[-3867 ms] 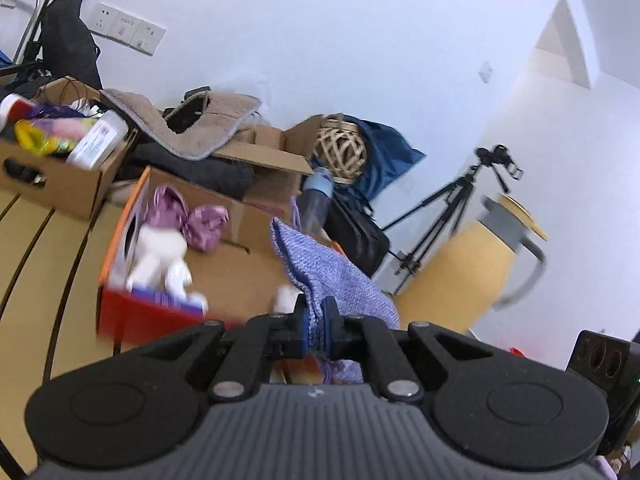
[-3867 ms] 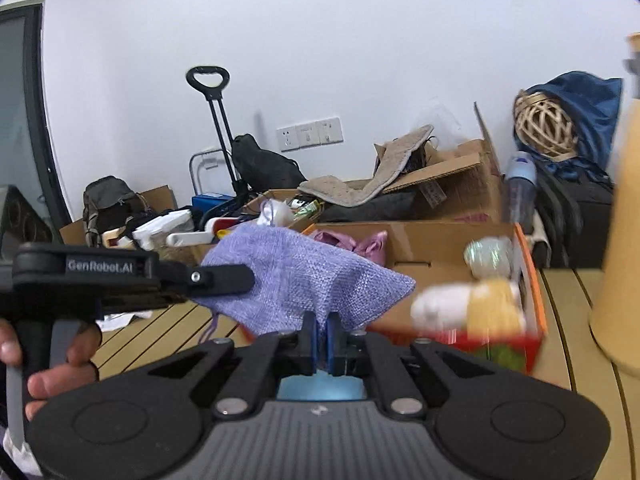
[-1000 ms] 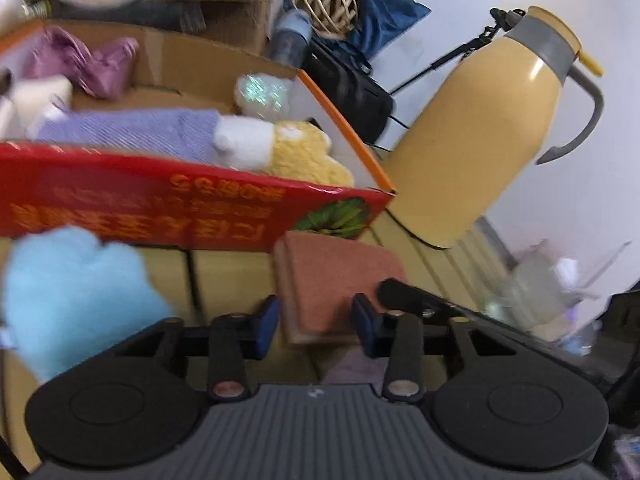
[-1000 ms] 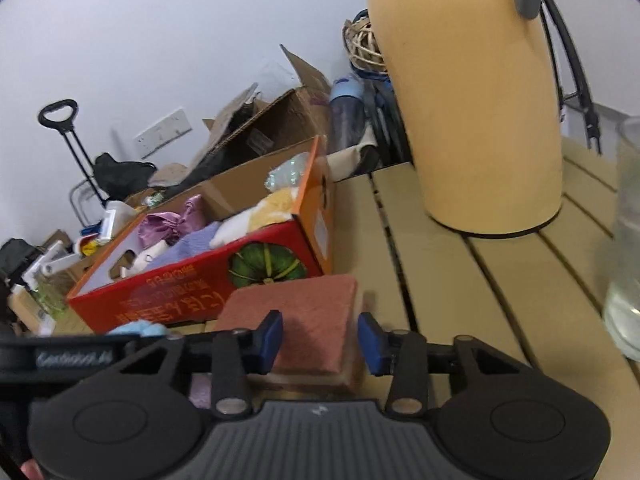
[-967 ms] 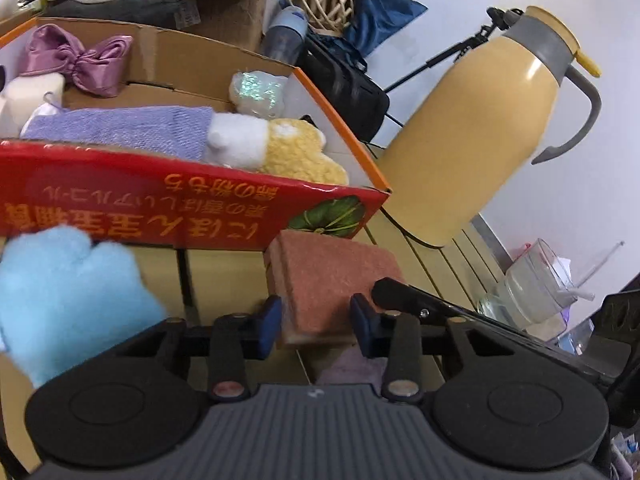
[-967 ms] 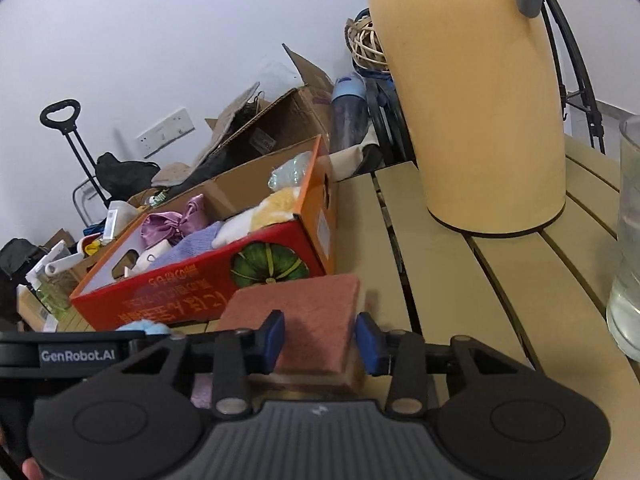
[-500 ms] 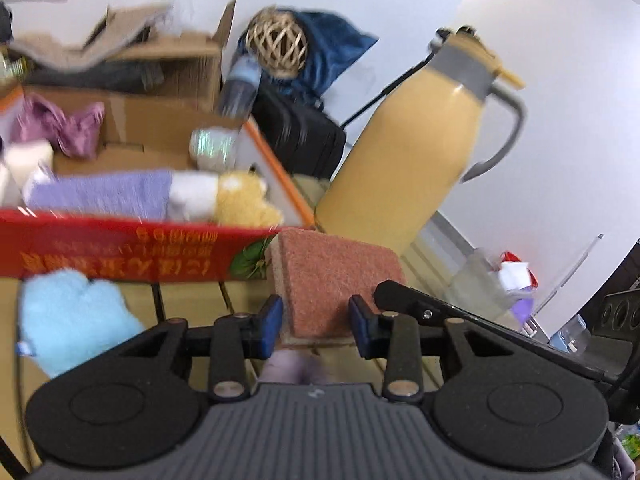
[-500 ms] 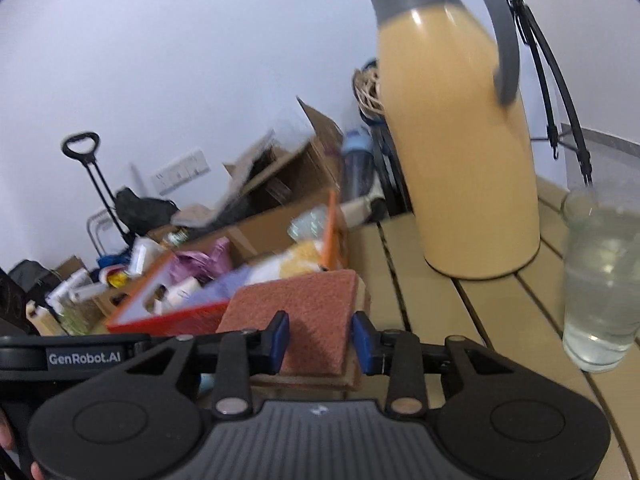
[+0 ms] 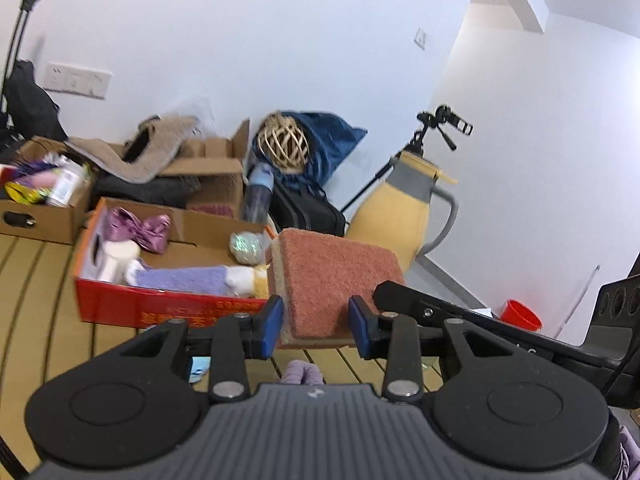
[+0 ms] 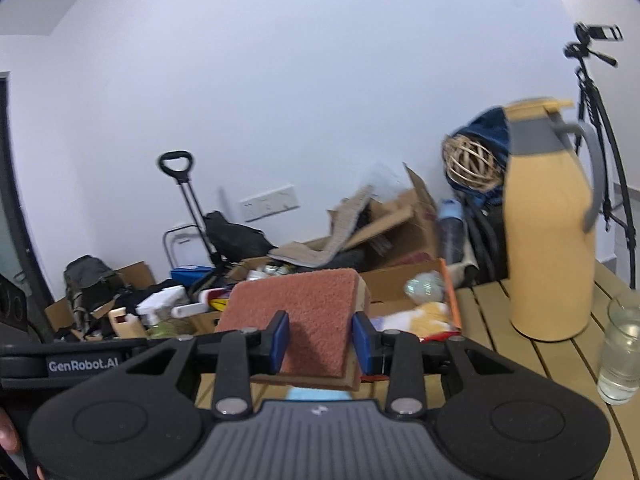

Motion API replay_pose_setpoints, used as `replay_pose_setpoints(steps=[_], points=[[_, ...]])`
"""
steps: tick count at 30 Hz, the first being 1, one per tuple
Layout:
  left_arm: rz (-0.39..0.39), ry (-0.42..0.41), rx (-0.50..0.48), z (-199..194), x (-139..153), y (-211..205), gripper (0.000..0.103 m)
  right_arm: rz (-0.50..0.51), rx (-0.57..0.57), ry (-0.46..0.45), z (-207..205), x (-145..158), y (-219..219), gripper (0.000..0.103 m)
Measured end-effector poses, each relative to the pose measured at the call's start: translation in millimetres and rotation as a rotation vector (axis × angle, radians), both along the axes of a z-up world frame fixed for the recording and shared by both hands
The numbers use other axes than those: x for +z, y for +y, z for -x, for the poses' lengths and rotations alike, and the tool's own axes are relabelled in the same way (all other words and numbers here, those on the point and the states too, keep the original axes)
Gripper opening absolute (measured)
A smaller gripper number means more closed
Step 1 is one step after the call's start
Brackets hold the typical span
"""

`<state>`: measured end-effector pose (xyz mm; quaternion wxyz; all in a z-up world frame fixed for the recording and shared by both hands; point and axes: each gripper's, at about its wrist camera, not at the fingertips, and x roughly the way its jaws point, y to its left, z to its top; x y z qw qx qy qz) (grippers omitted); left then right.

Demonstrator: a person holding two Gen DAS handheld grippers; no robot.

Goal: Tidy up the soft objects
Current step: 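Carry the sponge block into the box and open both grippers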

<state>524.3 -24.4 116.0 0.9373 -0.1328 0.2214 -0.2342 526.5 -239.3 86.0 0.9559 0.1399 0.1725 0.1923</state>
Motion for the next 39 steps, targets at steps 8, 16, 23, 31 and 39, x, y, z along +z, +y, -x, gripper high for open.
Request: replay_pose_setpoints(steps=[8,16,23,31,39], points=[[0.019,-0.042,0.028,36.3,15.8,27.6,0.036,0.001,0.034,-0.027,28.8,24.4,23.9,0.033],[0.014,-0.046,0.037,10.4,18.6,34.9,0.036,0.029,0.046,-0.027,-0.1,33.3,37.9,0.033],[-0.002,-0.006,0.056,-80.1,21.2,30.9,0.036,0.04,0.055,0.019,-88.6,32.0,36.9,0.033],[-0.017,0.122,0.062,-216.0,-9.2,20.8,0.036,0.023,0.072,0.176,-235.9,-1.9,28.3,0.034],[0.053,0.348,0.107,-329.3,-94.6,17.5,0.036,0.035,0.051,0.394,-354.8,-81.2,26.0,0.033]])
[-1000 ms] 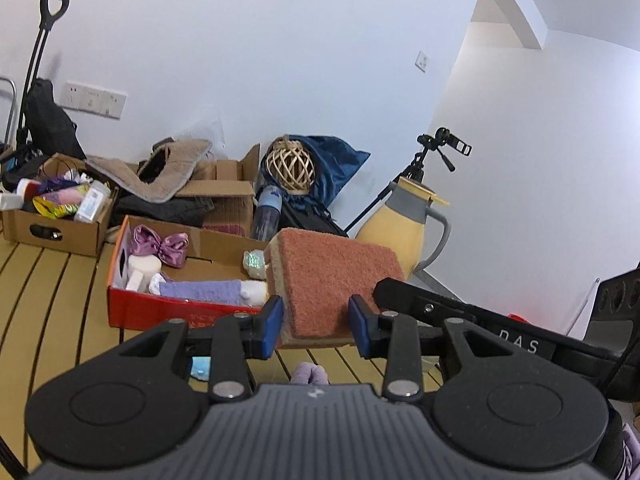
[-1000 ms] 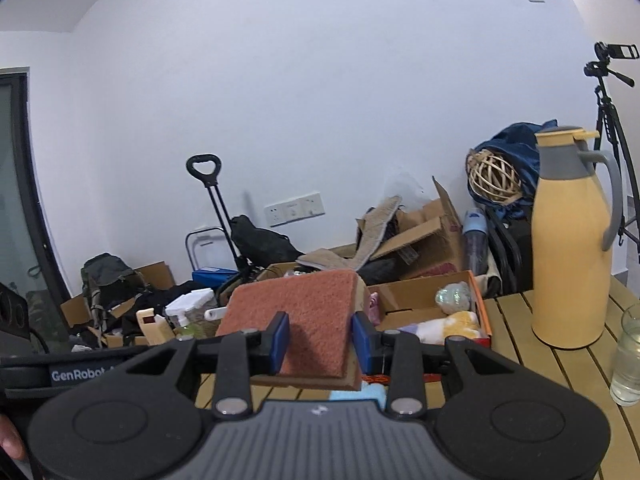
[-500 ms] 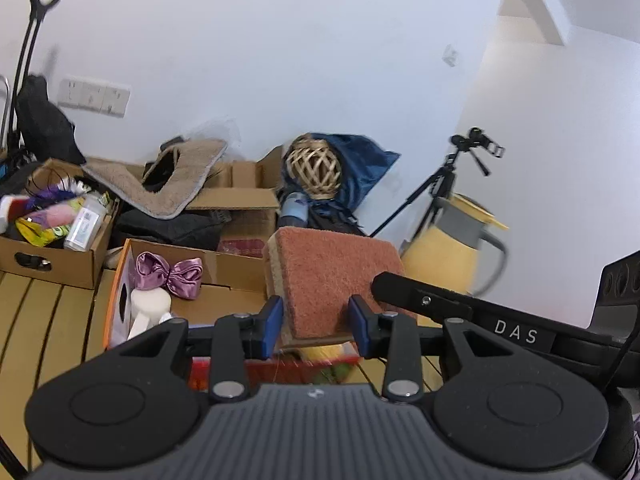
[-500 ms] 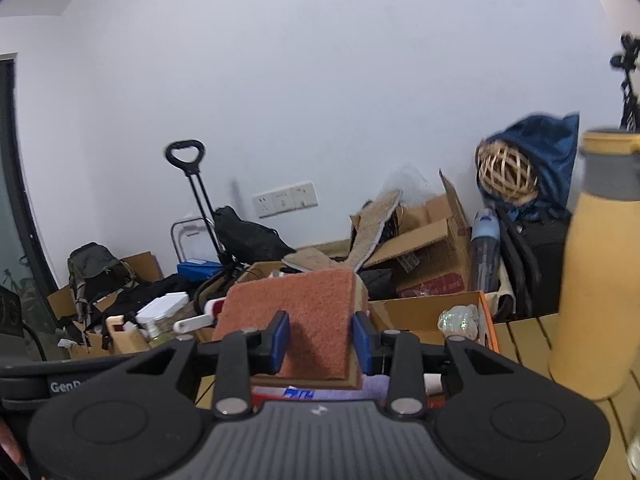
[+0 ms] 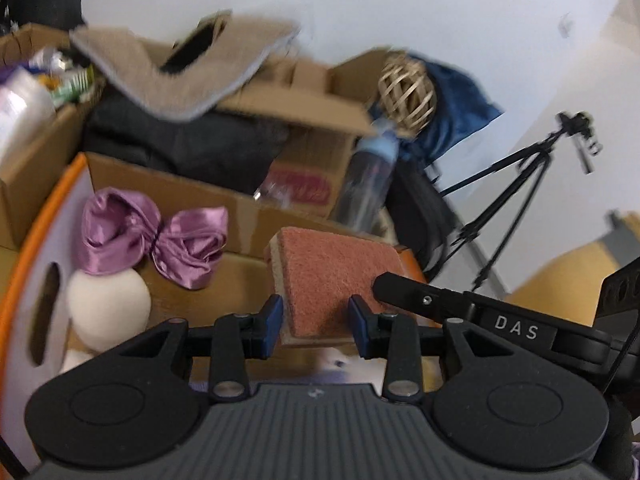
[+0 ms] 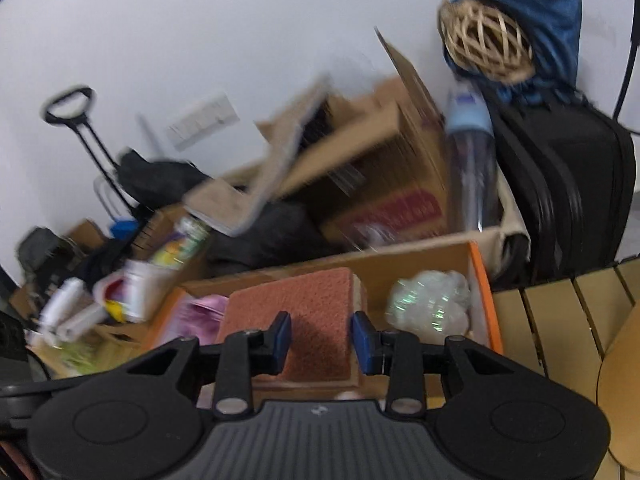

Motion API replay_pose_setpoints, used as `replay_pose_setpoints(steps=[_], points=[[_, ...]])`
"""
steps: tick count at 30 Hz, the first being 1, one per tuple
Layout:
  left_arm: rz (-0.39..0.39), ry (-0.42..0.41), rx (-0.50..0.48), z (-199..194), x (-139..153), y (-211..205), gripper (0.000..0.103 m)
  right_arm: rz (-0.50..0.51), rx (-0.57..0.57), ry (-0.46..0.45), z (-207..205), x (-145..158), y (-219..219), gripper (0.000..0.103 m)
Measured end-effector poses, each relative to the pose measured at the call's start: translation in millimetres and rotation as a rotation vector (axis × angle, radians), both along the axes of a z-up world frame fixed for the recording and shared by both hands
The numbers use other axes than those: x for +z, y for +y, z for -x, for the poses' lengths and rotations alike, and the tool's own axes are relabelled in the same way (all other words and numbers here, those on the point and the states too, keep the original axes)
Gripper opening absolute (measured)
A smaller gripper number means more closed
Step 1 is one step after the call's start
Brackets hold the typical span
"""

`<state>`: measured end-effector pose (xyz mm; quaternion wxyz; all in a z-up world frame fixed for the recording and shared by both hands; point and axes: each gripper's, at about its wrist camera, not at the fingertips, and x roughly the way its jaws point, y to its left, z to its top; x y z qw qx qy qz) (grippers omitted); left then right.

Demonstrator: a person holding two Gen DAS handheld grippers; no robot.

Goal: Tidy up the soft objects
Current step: 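Carry the sponge block into the box and open both grippers, then move both grippers back to the light-blue plush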

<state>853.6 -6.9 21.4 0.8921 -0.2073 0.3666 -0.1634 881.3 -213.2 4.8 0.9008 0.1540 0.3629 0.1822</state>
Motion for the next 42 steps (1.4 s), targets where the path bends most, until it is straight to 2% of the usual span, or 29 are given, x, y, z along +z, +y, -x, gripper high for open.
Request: replay_pose_setpoints(steps=[4,7,8,12,15,17,19,21,23,27,29,31,33,36,39,42], points=[[-0.047,0.039,0.014,-23.9,-20.6,-9.4,0.037,-0.043,-0.042,0.097,-34.5,-32.3,-7.2,0.035],[-0.089,0.05,-0.006,-26.7,-23.0,-17.6,0.041,-0.023,-0.05,0.098,-39.0,-38.3,-5.4,0.037],[-0.099,0.04,-0.013,-23.6,-21.4,-18.2,0.042,-0.017,-0.053,0.09,-36.8,-37.5,-5.9,0.043],[-0.14,0.009,-0.015,-4.8,-3.7,-15.1,0.042,-0.006,-0.049,0.055,-19.7,-14.6,-11.2,0.044],[-0.17,-0.033,-0.009,20.5,22.8,-9.4,0.042,0.03,-0.033,-0.001,6.0,18.5,-15.4,0.044],[-0.195,-0.075,-0.001,47.6,45.6,-5.6,0.042,0.06,-0.025,-0.05,29.1,44.9,-17.7,0.044],[-0.221,-0.121,-0.001,80.4,68.4,-3.2,0.046,0.075,-0.013,-0.099,58.2,72.3,-21.5,0.048],[-0.222,-0.154,-0.025,116.6,87.1,1.0,0.058,0.092,0.004,-0.151,92.5,98.3,-26.2,0.054],[-0.245,-0.2,-0.036,156.8,100.5,4.9,0.063,0.109,0.013,-0.204,130.9,119.7,-29.7,0.058],[-0.318,-0.309,-0.011,245.9,109.7,13.6,0.079,0.138,0.075,-0.297,210.7,139.4,-33.0,0.066],[-0.345,-0.366,0.025,296.3,103.7,20.5,0.086,0.153,0.11,-0.341,252.8,140.5,-33.0,0.07],[-0.339,-0.403,0.061,341.1,93.0,27.4,0.089,0.172,0.136,-0.391,295.6,137.8,-32.8,0.073],[-0.32,-0.423,0.089,385.8,76.6,35.0,0.096,0.191,0.161,-0.45,341.3,129.9,-32.8,0.076],[-0.311,-0.431,0.103,443.0,51.3,40.2,0.099,0.226,0.176,-0.496,399.7,111.8,-28.8,0.079],[-0.337,-0.403,0.112,483.2,29.3,43.2,0.1,0.248,0.18,-0.526,444.5,89.5,-26.9,0.08],[-0.34,-0.382,0.156,514.4,14.3,48.0,0.101,0.217,0.157,-0.502,478.8,67.1,-29.4,0.08]])
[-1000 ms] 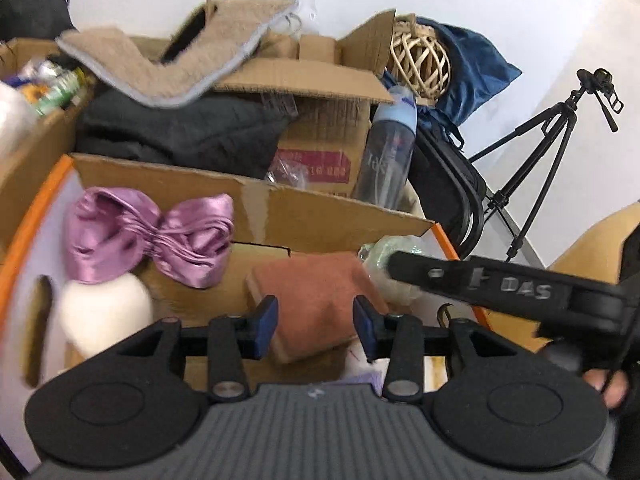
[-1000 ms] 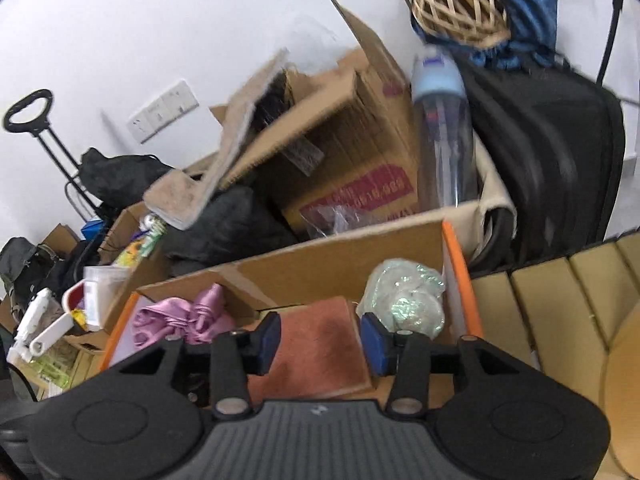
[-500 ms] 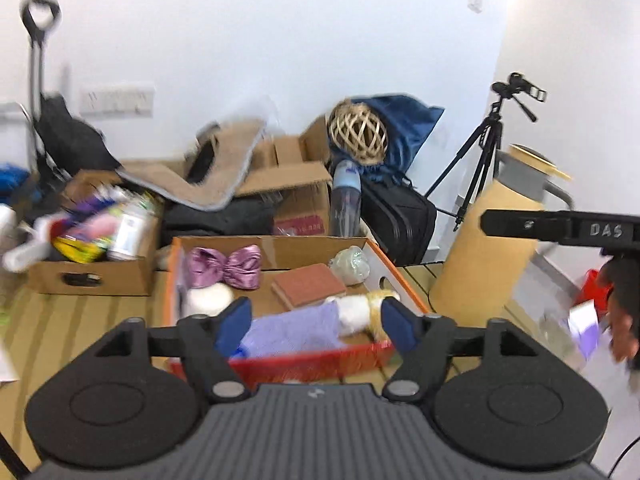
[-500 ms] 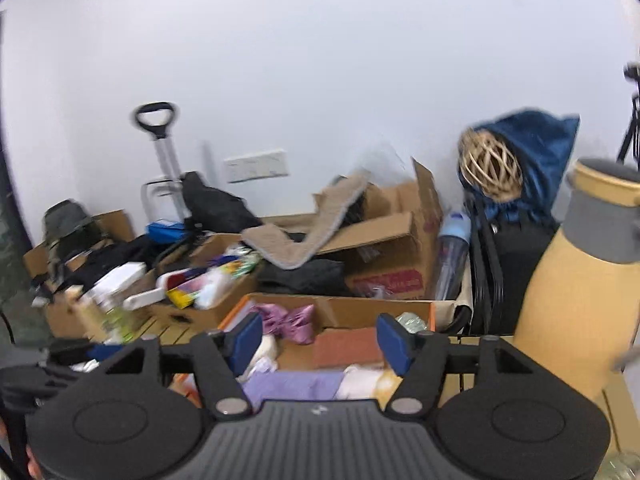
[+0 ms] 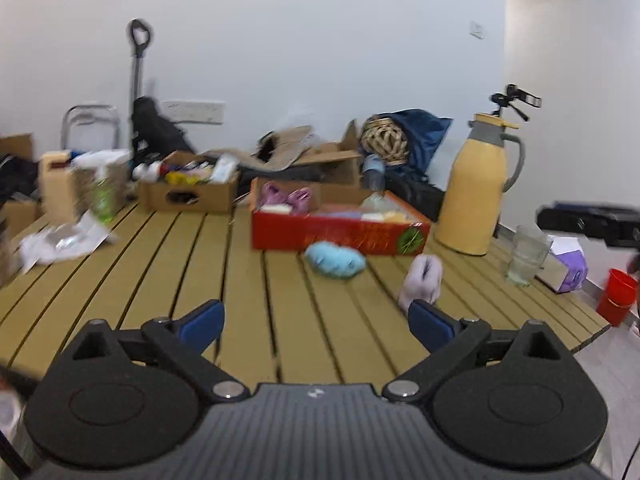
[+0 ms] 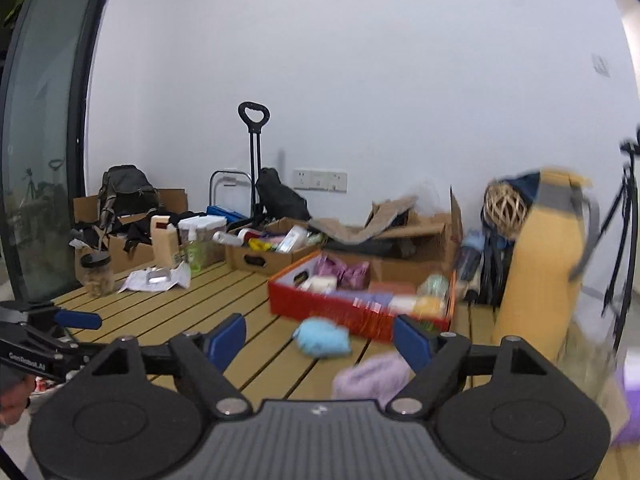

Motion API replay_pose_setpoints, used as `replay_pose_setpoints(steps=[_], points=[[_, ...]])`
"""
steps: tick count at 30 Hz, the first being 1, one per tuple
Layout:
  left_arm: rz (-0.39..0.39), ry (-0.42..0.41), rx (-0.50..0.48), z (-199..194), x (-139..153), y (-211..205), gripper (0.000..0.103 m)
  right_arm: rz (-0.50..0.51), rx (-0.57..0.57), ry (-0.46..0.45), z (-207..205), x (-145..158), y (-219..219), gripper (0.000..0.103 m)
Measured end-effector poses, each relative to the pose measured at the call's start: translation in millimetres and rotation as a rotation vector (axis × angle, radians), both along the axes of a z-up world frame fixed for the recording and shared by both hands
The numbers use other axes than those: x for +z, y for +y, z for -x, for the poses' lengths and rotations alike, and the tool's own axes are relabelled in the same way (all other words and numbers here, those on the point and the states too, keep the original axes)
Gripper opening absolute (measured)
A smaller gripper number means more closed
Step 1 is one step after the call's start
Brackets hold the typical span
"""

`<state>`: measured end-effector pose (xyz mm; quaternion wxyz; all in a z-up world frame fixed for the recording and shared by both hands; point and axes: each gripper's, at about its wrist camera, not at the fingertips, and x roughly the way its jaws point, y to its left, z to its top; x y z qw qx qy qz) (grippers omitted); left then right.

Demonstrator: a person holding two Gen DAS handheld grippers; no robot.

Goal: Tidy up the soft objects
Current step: 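Move both grippers back to the light-blue plush, then grasp the light-blue plush with both grippers together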

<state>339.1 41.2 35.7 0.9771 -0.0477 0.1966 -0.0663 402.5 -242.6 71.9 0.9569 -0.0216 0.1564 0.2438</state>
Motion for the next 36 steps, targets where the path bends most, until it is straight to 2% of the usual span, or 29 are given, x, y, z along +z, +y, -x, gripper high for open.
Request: replay_pose_setpoints(steps=[3,5,7,12,16,20,22,25,27,31,35,36], points=[[0.012,0.014,0.003,13.3,-7.0,3.2,0.102,-0.074,-0.034,0.04,25.7,-19.4,-5.7,0.08],[-0.015,0.019,0.003,12.1,-8.0,-0.2,0.102,-0.129,-0.04,0.072,38.0,-32.6,-7.8,0.08],[-0.04,0.016,0.012,10.2,-8.6,-4.0,0.102,-0.127,-0.045,0.1,41.3,-43.7,-5.4,0.08],[-0.028,0.027,0.004,4.1,-17.0,-11.4,0.102,-0.117,-0.051,0.14,31.0,-59.9,-3.8,0.079],[-0.024,0.073,0.014,-14.2,-33.8,-15.5,0.102,-0.124,-0.018,0.189,14.8,-78.6,2.9,0.06],[-0.012,0.095,0.029,-43.4,-46.9,-22.1,0.101,-0.116,-0.01,0.267,-18.3,-103.3,15.9,0.046],[-0.017,0.091,0.026,-59.7,-48.2,-24.5,0.097,-0.106,-0.004,0.295,-39.6,-111.4,21.1,0.041],[0.001,0.102,0.024,-92.5,-47.9,-24.6,0.09,-0.11,-0.005,0.31,-73.9,-114.1,26.3,0.036],[0.016,0.122,0.02,-121.6,-46.8,-23.2,0.081,-0.111,-0.01,0.323,-100.2,-116.2,31.6,0.031],[0.034,0.149,0.015,-180.3,-44.2,-23.1,0.076,-0.142,-0.037,0.332,-160.3,-119.8,41.8,0.028],[0.064,0.176,0.021,-243.8,-40.6,-21.9,0.072,-0.131,-0.144,0.265,-219.5,-113.6,55.8,0.032],[0.075,0.186,0.012,-257.4,-42.2,-21.3,0.072,-0.121,-0.138,0.244,-229.4,-110.6,61.0,0.032]])
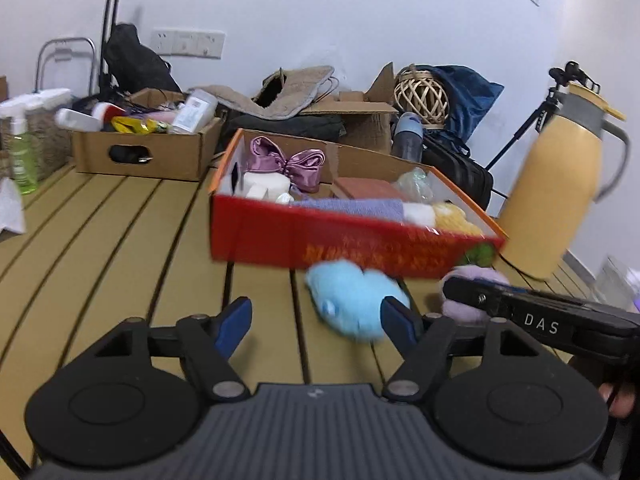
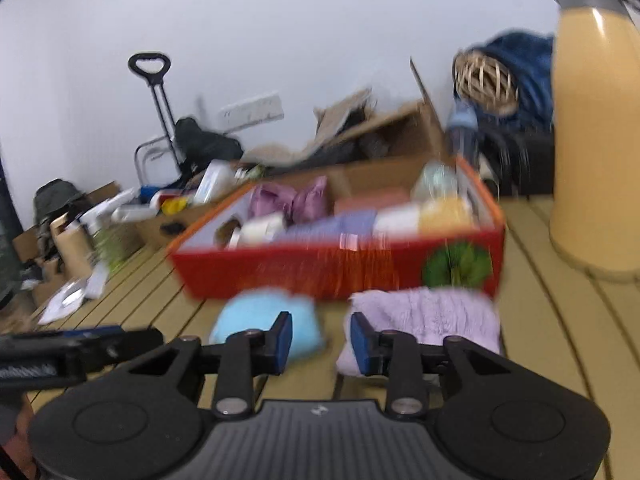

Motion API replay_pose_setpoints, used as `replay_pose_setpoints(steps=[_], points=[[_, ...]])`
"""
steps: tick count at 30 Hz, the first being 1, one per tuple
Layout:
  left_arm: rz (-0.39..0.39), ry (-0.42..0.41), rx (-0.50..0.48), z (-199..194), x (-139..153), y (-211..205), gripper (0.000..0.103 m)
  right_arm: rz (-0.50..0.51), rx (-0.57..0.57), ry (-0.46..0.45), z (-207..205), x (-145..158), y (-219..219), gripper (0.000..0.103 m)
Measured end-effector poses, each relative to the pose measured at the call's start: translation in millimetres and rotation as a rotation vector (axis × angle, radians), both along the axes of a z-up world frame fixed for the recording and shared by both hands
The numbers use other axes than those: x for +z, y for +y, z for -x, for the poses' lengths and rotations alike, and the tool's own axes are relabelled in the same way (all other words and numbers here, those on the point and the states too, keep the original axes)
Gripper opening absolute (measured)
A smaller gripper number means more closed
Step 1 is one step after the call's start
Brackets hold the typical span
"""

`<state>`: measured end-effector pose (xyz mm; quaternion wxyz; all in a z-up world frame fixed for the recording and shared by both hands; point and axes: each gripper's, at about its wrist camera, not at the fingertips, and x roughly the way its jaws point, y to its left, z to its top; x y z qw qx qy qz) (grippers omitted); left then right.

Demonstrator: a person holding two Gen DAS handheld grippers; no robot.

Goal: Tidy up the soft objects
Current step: 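Grasp the light-blue plush with both grippers together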

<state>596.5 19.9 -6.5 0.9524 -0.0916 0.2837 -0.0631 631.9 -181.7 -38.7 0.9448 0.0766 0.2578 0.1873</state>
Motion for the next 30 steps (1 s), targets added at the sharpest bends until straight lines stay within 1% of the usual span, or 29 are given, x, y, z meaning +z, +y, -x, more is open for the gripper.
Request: replay_pose_setpoints(steps=[1,2,4,5,6,7,8,9,10,11,12,13,17,21,24,26,29,30], points=[[0.014,0.015,-0.008,-11.1,-2.5,1.0,0.071,0.011,0.03,-0.001,-9.0,1.0,5.5,0.032],[0.034,0.032,-0.018,-21.8,-6.4,2.8,0.067,0.026,0.072,0.023,-19.5,0.1,12.2,0.032],[0.084,0.057,-0.033,-35.6,-14.9,7.5,0.065,0.061,0.15,0.098,-40.7,-6.8,24.3,0.036],[0.118,0.071,-0.044,-40.6,-21.2,10.0,0.064,0.077,0.153,0.118,-48.8,-11.2,28.3,0.04],[0.159,0.087,-0.056,-44.9,-28.9,13.2,0.059,0.087,0.149,0.122,-54.9,-14.9,29.9,0.042],[0.184,0.108,-0.068,-49.3,-35.5,15.7,0.057,0.079,0.15,0.114,-58.9,-17.1,28.8,0.047],[0.213,0.119,-0.087,-52.6,-41.6,17.8,0.056,0.066,0.15,0.124,-62.8,-19.4,26.6,0.05],[0.231,0.11,-0.092,-52.7,-44.6,18.8,0.055,0.045,0.149,0.141,-66.6,-21.1,24.6,0.05],[0.23,0.102,-0.099,-53.0,-45.1,19.0,0.054,0.01,0.155,0.159,-70.1,-23.5,21.4,0.05],[0.223,0.091,-0.113,-52.8,-44.7,18.8,0.049,-0.018,0.161,0.174,-72.1,-24.9,18.0,0.05],[0.223,0.084,-0.133,-52.5,-43.6,18.3,0.039,-0.046,0.164,0.189,-73.2,-27.0,14.8,0.049],[0.234,0.084,-0.157,-52.6,-43.3,18.6,0.036,-0.08,0.169,0.212,-74.9,-28.9,11.4,0.048],[0.262,0.105,-0.173,-52.5,-45.0,18.7,0.033,-0.186,0.185,0.3,-70.3,-32.6,1.1,0.045],[0.274,0.108,-0.189,-48.8,-46.6,17.9,0.032,-0.233,0.178,0.294,-61.9,-38.2,-4.3,0.044],[0.28,0.101,-0.192,-45.1,-44.2,16.3,0.032,-0.257,0.179,0.291,-58.3,-40.5,-9.4,0.037],[0.272,0.074,-0.199,-38.1,-40.5,12.3,0.032,-0.269,0.189,0.283,-54.6,-37.6,-11.6,0.02],[0.235,0.029,-0.224,-25.2,-34.7,-1.4,0.032,-0.245,0.216,0.235,-42.7,-28.9,-11.3,0.008],[0.222,0.021,-0.227,-21.8,-34.0,-5.4,0.032,-0.235,0.218,0.221,-38.7,-27.1,-11.5,0.007]])
